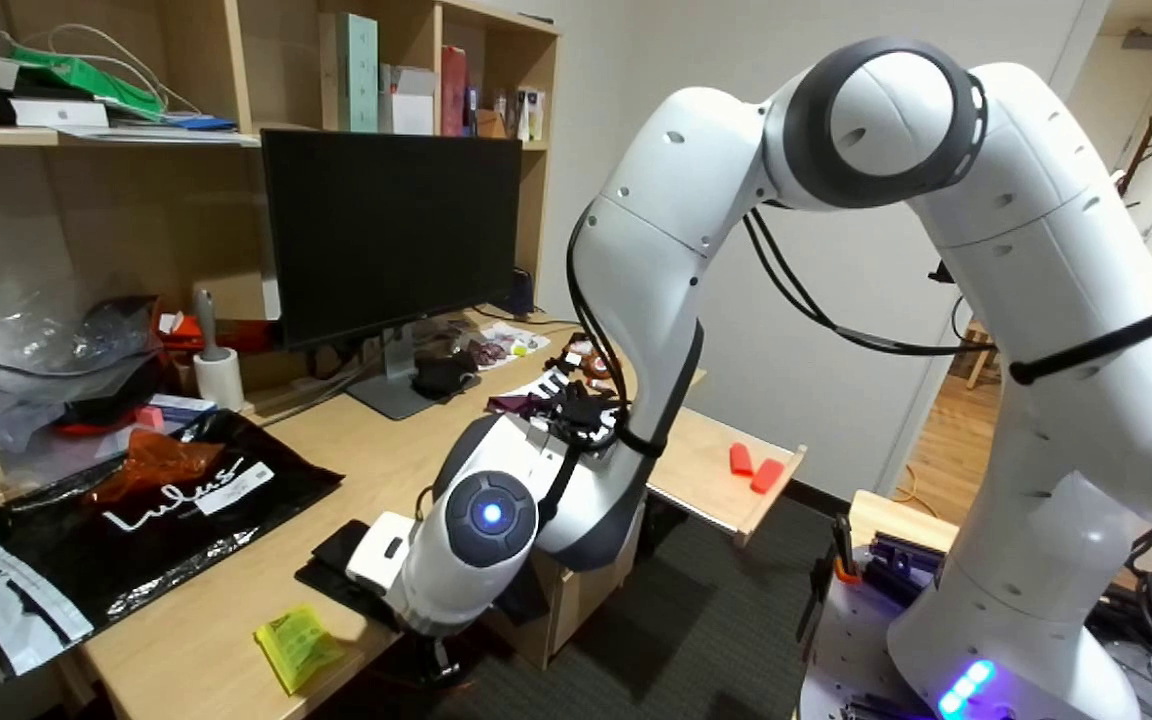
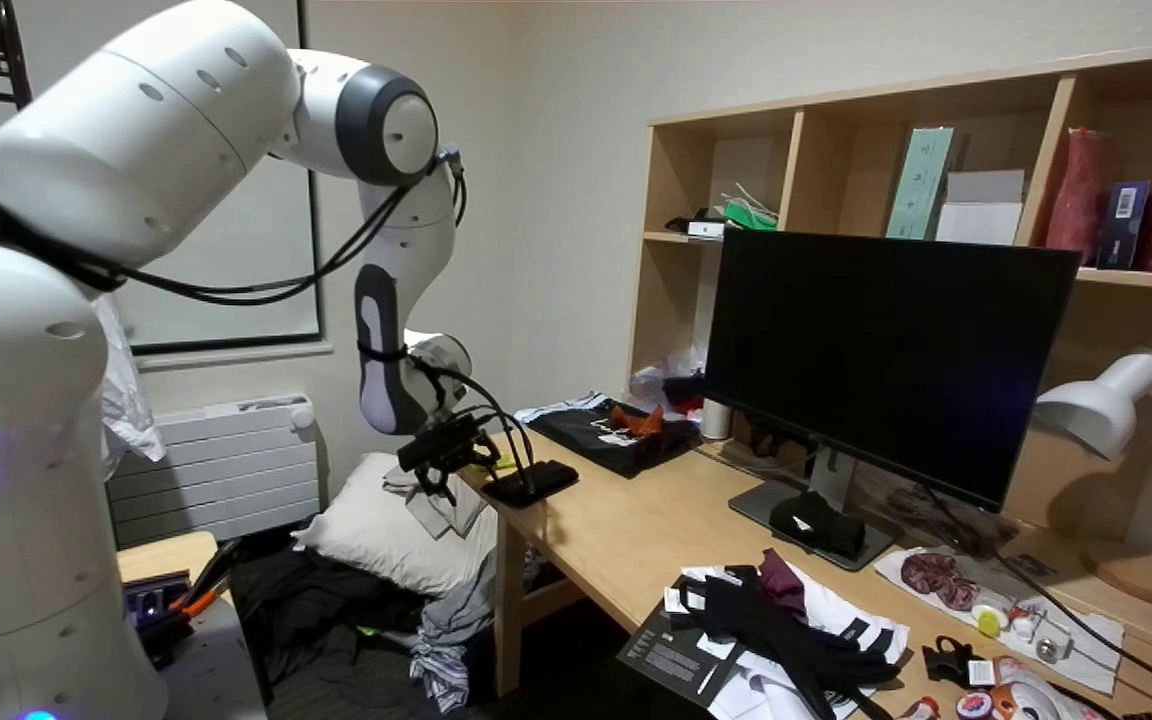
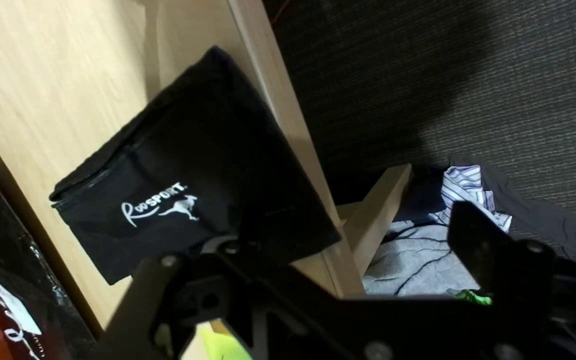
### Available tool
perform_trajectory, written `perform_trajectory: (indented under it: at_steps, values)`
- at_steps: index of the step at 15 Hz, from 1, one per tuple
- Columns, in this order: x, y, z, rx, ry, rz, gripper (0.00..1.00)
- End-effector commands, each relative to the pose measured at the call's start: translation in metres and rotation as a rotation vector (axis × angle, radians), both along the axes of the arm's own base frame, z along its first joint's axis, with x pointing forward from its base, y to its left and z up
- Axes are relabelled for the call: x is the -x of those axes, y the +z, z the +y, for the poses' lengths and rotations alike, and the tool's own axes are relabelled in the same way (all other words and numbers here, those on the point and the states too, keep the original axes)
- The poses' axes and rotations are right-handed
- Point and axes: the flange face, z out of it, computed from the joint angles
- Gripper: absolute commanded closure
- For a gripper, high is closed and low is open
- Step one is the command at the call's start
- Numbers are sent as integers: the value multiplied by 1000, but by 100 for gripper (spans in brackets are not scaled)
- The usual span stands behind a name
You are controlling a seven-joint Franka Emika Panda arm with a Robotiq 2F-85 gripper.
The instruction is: Move the black cloth to the right
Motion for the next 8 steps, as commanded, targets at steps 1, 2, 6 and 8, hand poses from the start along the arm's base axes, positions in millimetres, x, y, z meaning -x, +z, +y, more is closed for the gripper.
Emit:
perform_trajectory:
  at_steps: [1, 2, 6, 8]
  values:
    - [-3, -7, 2, 33, 15, -4, 37]
    - [-2, -8, 1, 29, 11, -2, 45]
    - [1, -7, 1, 12, -1, 3, 71]
    - [0, -3, 3, 1, -8, -4, 82]
